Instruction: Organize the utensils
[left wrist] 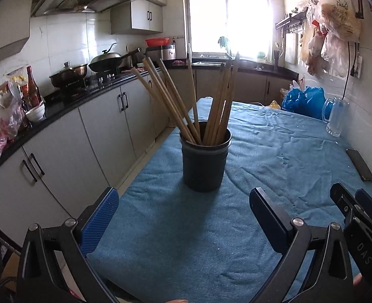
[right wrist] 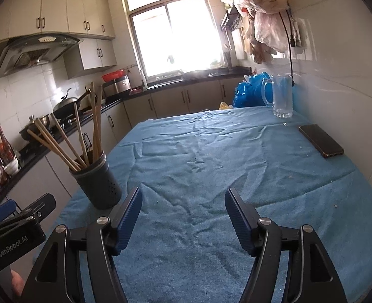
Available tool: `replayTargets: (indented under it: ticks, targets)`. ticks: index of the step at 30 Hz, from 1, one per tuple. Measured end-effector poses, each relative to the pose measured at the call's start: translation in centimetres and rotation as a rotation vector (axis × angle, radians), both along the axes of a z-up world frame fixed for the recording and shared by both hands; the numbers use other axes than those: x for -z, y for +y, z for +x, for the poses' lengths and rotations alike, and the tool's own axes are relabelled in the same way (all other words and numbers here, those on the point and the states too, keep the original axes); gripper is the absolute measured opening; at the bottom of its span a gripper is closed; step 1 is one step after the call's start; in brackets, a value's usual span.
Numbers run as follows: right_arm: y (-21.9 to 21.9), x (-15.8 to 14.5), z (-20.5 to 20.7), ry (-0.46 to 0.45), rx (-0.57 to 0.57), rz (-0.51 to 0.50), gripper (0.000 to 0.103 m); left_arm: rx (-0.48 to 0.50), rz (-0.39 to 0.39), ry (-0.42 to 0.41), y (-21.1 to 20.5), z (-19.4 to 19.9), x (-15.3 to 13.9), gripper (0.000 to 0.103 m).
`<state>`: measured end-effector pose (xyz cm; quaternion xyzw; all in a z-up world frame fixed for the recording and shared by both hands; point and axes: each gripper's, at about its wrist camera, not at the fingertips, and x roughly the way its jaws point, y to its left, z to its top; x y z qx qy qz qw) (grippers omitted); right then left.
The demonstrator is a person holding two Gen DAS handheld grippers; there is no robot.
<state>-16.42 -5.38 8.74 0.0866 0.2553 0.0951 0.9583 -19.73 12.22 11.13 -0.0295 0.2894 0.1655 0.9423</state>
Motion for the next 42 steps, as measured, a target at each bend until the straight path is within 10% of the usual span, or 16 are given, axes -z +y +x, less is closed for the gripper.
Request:
replayTargets:
  ticks: [42]
  targets:
    - [3.7,0.6,-0.3,-0.037,-0.031,-0.133,0.081,-0.023,-0.042,0.050,2.1,0.8,2.5,0.103]
